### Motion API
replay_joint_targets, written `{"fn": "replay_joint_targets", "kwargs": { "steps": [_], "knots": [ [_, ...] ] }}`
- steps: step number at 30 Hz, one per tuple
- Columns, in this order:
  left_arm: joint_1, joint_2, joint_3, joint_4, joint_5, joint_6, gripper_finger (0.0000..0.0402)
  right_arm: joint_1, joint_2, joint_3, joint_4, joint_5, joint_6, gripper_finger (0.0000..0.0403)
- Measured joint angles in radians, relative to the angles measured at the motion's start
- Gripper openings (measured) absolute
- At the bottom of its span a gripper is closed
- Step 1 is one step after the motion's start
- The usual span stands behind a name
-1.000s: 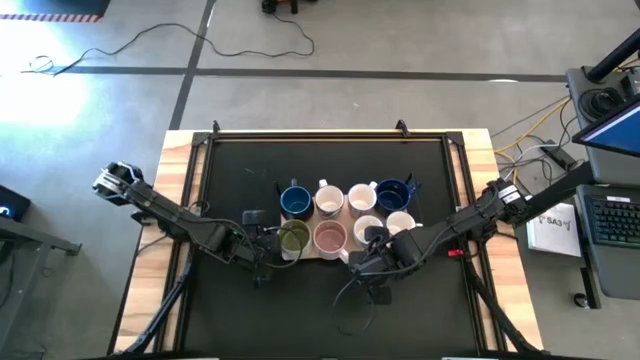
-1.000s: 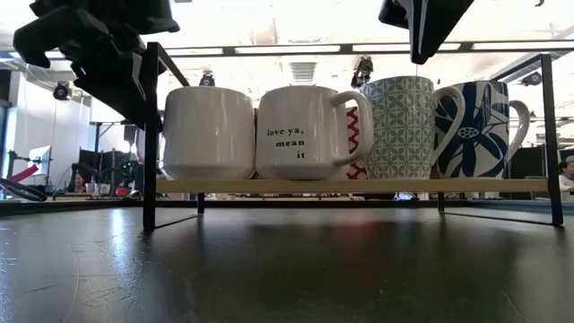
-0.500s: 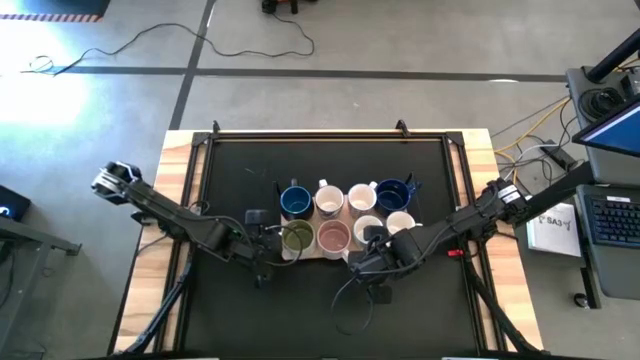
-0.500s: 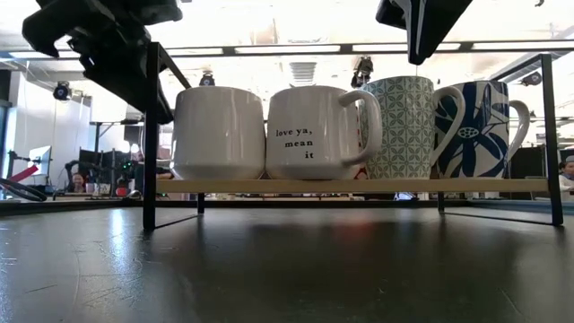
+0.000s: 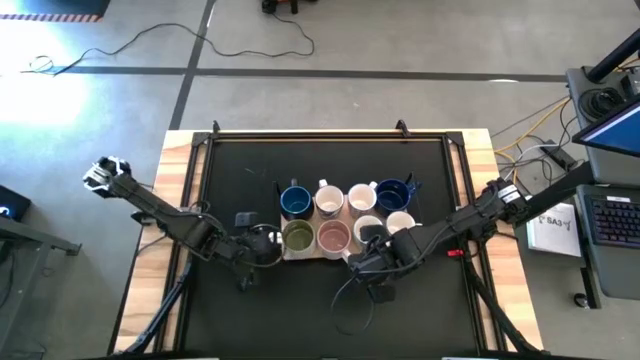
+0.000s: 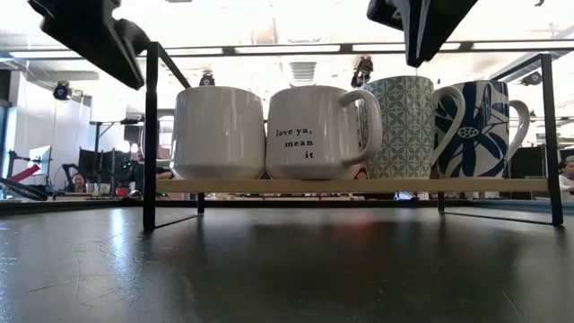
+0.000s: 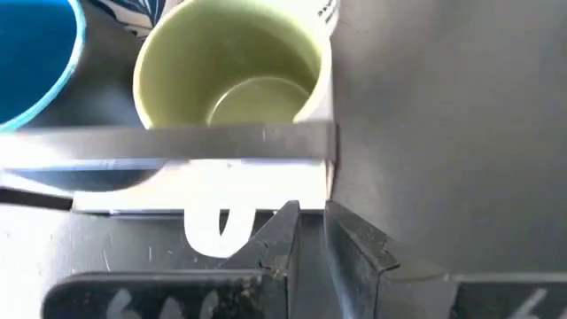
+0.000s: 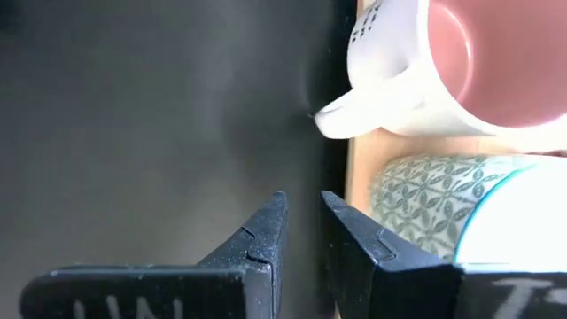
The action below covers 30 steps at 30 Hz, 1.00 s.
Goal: Place coffee mugs
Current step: Adjust the shelf on the table
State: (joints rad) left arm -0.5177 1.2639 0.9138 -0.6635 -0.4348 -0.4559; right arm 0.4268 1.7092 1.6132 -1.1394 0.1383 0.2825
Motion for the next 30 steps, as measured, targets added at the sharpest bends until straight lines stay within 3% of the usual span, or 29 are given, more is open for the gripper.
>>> {"fn": "replay_joint_targets", "kwargs": {
  "steps": [7,14,21,30],
  "knots": [
    [-0.059,-0.109,0.000,-0.061,-0.023,-0.050,0.0038,-0.052,-0.017,-0.070,-0.005,0.021,-0.086,0.0059],
    [-0.088,-0.261,-0.068,-0.061,-0.085,-0.084,0.0038,-0.099,-0.203,-0.258,0.100,0.017,-0.031,0.0059],
    [-0.088,-0.431,-0.235,0.143,-0.090,-0.075,0.0038,-0.100,-0.448,-0.484,0.464,-0.136,0.047,0.0059],
    [-0.088,-0.573,-0.447,0.406,-0.130,-0.008,0.0038,-0.091,-0.677,-0.725,0.666,-0.150,0.066,0.0059]
  ]
}}
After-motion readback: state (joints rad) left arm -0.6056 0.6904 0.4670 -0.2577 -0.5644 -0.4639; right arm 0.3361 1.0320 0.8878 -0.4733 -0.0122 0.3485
